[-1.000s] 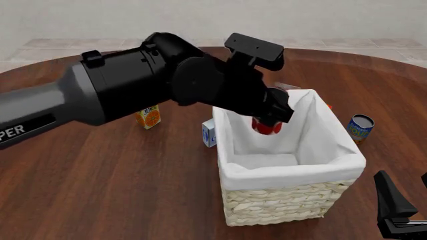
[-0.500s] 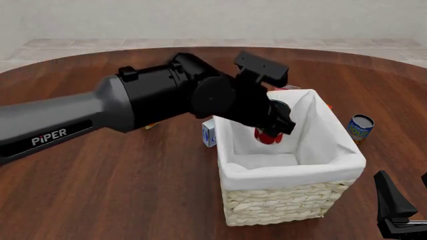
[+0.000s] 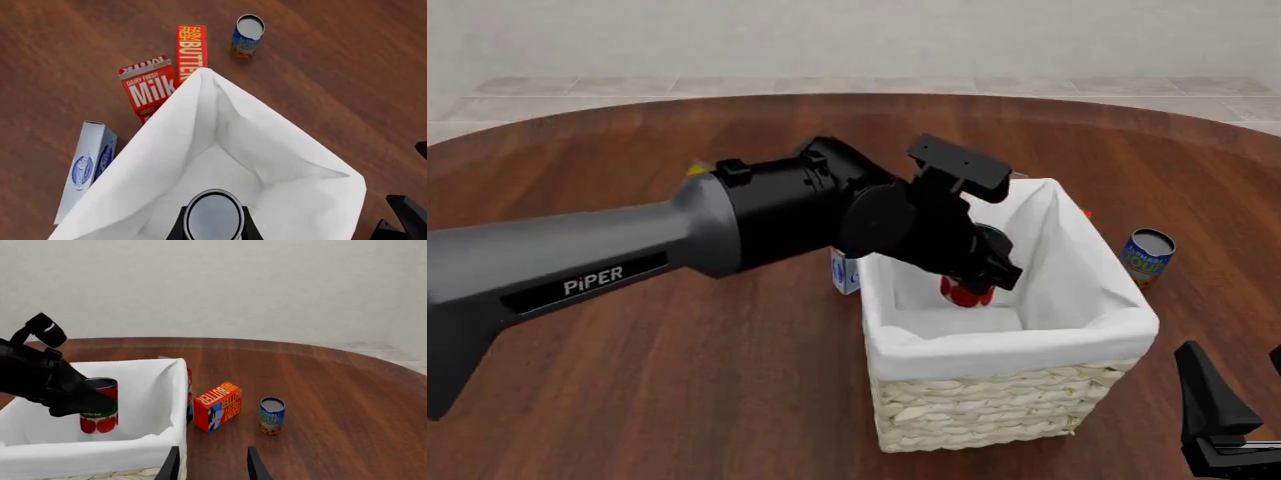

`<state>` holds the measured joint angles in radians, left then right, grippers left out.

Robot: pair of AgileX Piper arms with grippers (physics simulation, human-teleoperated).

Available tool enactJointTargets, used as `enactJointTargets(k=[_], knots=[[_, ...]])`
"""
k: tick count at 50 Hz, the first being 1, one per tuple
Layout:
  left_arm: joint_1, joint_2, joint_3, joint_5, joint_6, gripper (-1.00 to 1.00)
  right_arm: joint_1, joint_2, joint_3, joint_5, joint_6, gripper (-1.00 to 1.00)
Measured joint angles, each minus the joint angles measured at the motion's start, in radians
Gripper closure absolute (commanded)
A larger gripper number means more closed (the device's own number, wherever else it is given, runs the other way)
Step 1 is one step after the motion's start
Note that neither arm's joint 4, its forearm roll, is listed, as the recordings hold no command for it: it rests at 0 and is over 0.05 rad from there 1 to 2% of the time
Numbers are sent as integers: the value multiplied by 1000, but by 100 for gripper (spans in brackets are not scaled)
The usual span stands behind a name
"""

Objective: Pick up the tomato sauce, and put it in the basket.

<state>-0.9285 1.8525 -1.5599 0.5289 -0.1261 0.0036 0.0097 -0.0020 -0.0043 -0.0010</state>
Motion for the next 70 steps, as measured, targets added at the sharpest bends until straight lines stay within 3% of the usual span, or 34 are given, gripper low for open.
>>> enactJointTargets(k=[56,57,70], knots=[[1,91,6,-33,-26,100,0,0,0,0,0,-100],[1,90,6,-33,-25,-100,0,0,0,0,0,-100],[-1,87,-3,-29,-9,-100,0,0,0,0,0,-100]])
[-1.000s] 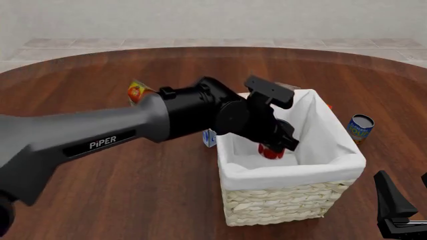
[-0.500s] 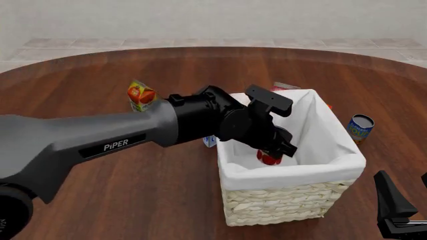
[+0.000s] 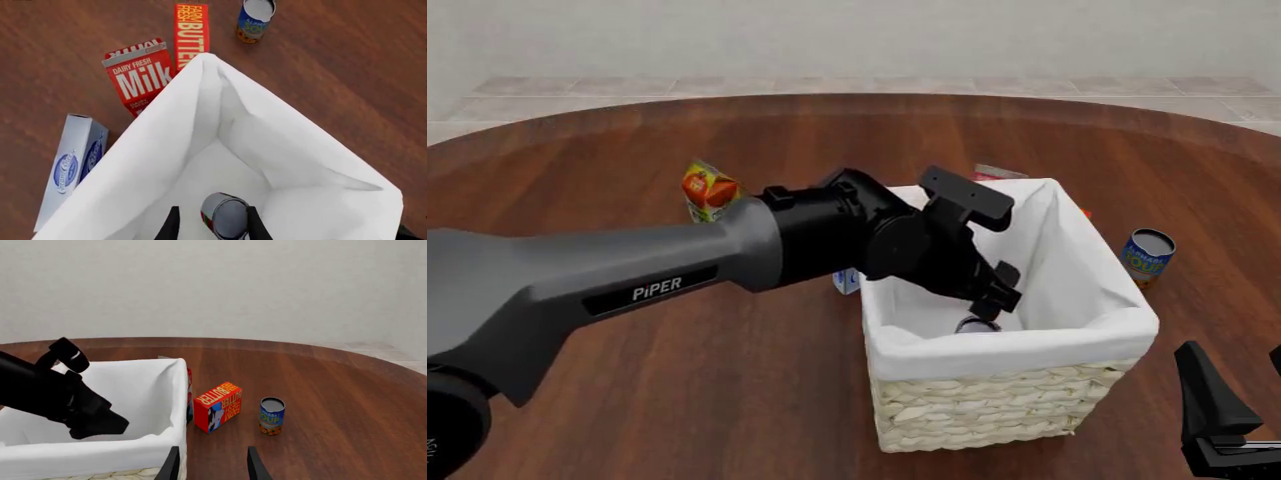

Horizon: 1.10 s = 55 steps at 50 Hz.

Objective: Pick up the tomato sauce, and put it in the basket.

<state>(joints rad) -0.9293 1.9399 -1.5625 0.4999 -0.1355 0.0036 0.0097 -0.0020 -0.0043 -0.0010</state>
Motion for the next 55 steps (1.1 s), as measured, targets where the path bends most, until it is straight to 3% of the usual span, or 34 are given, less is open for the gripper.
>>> enactJointTargets(k=[24,42,55], knots=[[-1,-42,3,-6,12,-100,0,0,0,0,0,-100],[-8,-204,57,-20,3,-100,0,0,0,0,0,-100],[-4,-380,169,-86,-35,-100,0,0,0,0,0,-100]])
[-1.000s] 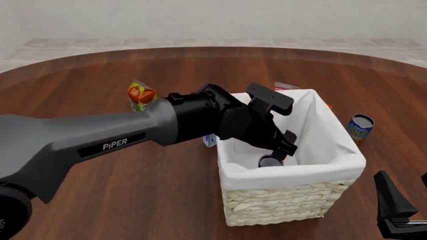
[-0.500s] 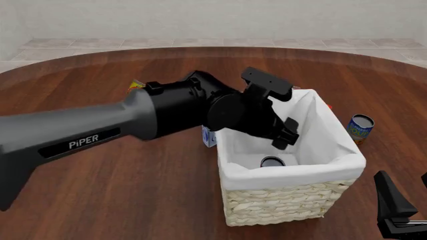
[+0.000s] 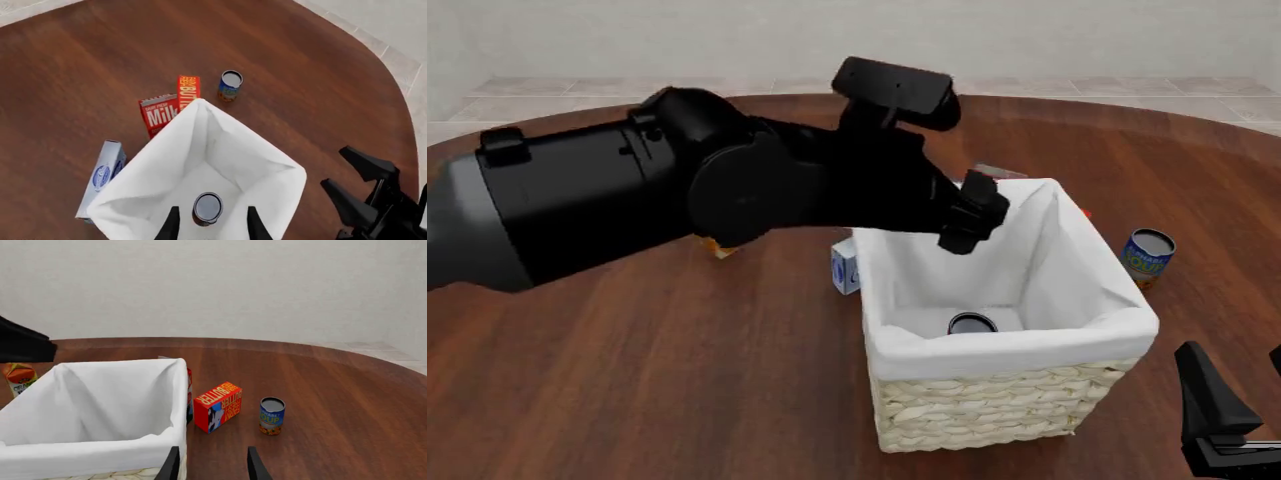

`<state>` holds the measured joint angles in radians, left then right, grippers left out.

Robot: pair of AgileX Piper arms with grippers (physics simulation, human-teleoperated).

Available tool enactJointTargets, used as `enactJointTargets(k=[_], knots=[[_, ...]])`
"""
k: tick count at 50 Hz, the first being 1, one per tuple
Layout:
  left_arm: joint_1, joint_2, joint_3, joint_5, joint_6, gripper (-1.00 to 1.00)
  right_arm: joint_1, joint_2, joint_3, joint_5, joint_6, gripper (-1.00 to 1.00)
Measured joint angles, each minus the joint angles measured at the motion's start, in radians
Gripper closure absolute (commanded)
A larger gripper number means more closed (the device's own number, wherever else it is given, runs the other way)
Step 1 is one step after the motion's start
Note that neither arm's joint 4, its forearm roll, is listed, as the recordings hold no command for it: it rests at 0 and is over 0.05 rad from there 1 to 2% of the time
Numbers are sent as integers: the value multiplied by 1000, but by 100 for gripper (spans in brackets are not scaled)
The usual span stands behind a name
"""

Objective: Pick up the tomato sauce, and put it in the basket.

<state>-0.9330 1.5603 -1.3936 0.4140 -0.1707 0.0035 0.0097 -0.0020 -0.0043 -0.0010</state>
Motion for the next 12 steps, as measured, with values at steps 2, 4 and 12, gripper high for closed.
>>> enactJointTargets(k=[2,4,12], knots=[[2,-31,26,-14,-4,-100,0,0,0,0,0,-100],[5,-62,51,-27,-10,-100,0,0,0,0,0,-100],[16,-179,145,-68,-29,-100,0,0,0,0,0,-100]])
